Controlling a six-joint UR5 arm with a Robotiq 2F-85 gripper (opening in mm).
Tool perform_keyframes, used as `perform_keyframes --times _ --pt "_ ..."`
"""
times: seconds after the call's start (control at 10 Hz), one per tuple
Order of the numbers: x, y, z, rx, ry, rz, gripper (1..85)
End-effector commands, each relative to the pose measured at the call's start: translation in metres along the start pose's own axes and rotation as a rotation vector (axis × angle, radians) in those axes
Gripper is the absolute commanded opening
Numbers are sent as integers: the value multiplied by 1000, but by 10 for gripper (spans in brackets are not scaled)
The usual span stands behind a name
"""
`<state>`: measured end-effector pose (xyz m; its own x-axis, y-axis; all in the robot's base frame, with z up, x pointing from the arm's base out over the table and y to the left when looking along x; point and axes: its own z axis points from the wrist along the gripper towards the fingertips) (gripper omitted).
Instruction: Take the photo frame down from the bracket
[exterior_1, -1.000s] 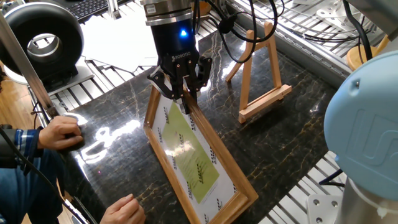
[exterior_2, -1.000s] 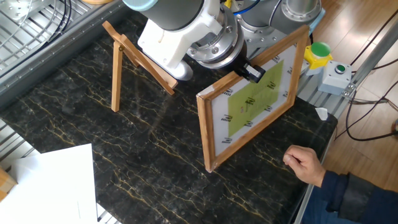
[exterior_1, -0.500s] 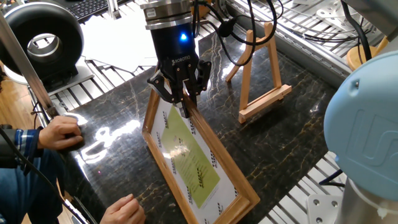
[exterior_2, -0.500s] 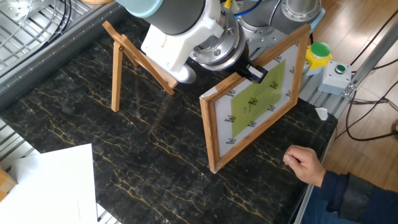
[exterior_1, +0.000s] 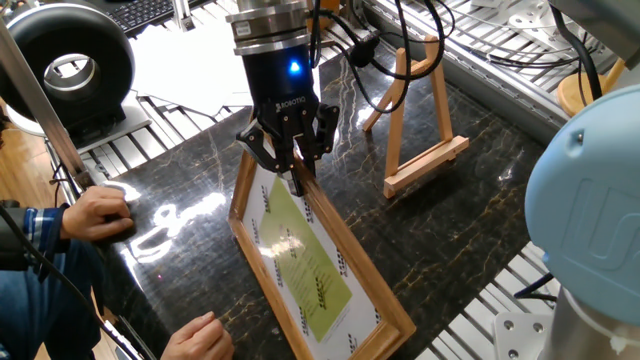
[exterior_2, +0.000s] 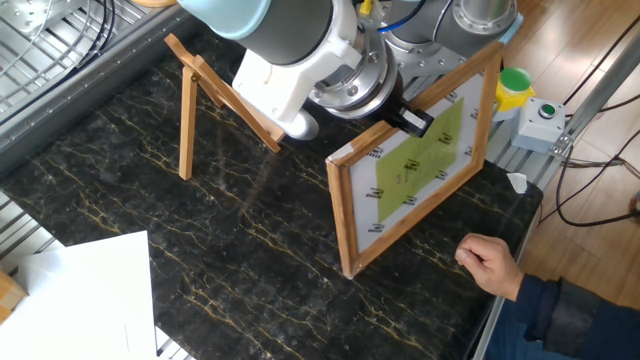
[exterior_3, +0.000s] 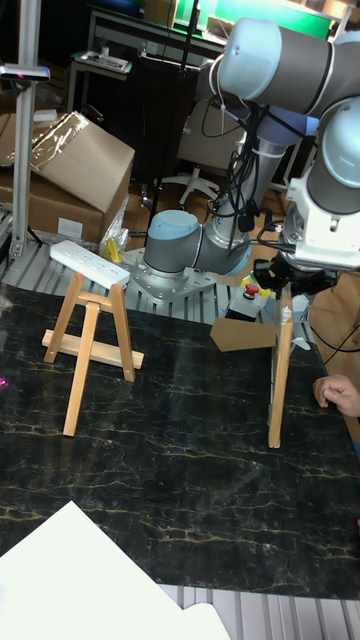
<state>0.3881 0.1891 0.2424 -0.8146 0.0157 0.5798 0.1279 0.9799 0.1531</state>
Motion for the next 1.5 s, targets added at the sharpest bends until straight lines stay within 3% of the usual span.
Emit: perform_keyframes --times 0.0,0.6,0.9,1.1,1.4 --pt "1 7 4 -26 8 0 13" --pt "-2 13 9 -45 0 -11 13" --pt "-8 7 10 -20 -23 -44 30" --pt "-6 13 10 -42 -15 -45 30" --pt "-5 33 10 -114 -13 -15 13"
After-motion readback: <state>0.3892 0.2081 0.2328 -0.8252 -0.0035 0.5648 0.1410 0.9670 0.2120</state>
